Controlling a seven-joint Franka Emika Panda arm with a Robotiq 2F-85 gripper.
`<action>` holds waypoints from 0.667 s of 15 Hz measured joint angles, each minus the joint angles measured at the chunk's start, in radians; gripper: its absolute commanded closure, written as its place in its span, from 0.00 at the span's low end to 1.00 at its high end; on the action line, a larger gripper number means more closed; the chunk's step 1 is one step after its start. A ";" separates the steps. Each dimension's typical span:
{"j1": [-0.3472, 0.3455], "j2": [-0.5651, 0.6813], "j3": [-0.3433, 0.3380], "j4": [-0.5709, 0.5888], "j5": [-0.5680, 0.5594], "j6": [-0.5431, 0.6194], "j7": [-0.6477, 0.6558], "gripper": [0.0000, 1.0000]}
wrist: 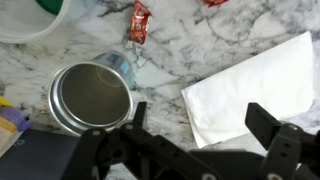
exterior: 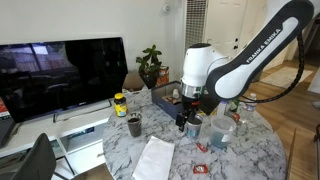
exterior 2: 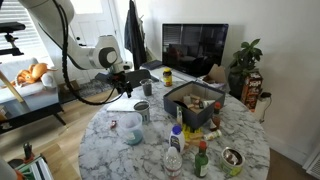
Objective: Pick up the silver cup and place it the right way up on the table, pick up the red ketchup sachets on the table and put them in the silver cup one by one
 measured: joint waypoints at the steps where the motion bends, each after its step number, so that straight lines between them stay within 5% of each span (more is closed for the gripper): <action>1: -0.002 -0.007 0.017 -0.014 0.001 0.000 -0.024 0.00; 5: -0.011 -0.016 0.033 -0.028 0.003 0.000 -0.057 0.00; 10: -0.036 0.044 0.133 -0.034 0.080 0.002 -0.299 0.00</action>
